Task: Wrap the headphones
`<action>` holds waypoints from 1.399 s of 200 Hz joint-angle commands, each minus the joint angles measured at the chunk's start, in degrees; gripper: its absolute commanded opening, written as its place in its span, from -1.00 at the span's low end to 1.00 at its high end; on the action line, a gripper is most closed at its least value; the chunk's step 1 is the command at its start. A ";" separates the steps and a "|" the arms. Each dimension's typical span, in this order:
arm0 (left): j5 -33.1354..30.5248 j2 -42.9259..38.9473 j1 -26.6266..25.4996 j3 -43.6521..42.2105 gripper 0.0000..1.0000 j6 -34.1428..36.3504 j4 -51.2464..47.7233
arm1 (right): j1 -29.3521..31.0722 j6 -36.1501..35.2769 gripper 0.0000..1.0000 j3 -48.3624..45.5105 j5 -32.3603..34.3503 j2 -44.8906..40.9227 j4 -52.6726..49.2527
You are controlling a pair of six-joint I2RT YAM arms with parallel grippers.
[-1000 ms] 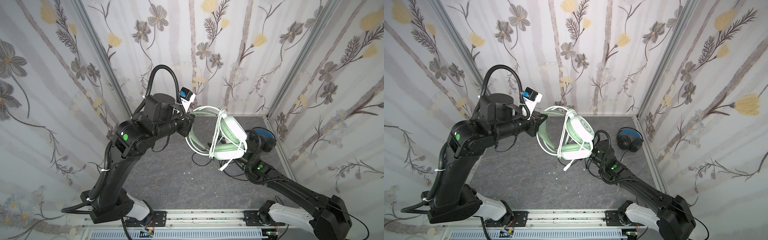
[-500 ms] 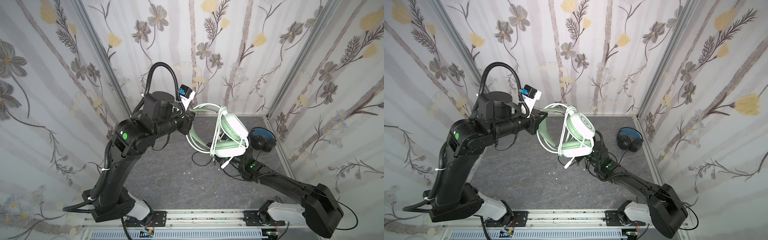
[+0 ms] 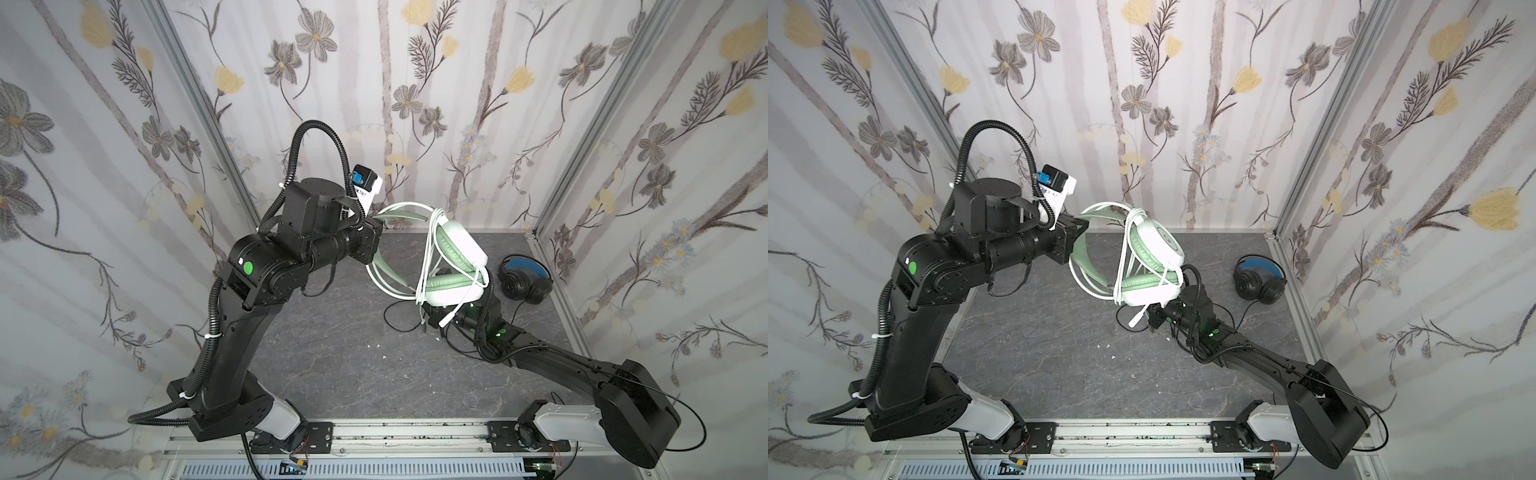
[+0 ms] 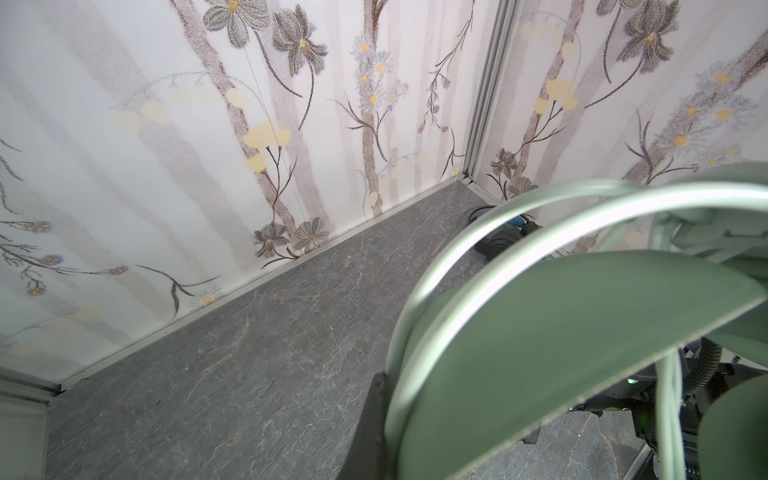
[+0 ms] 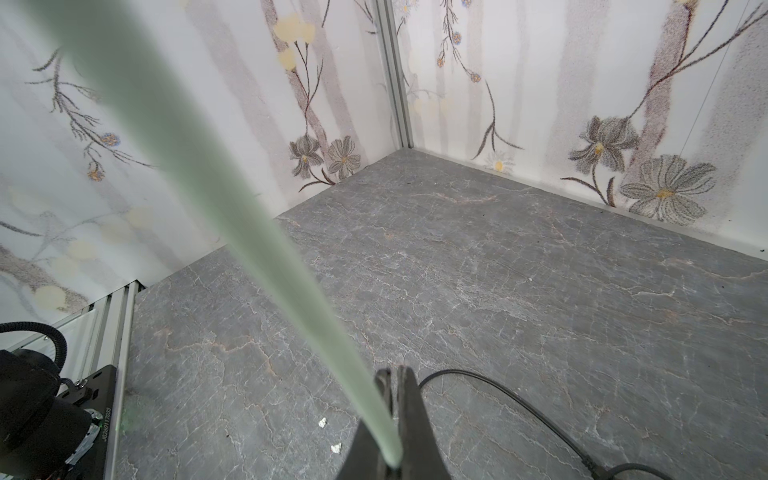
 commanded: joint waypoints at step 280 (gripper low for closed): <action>5.64 2.69 1.16 7.26 -1.00 -3.50 4.09 | -1.88 0.39 -0.08 -3.96 -3.86 4.29 0.95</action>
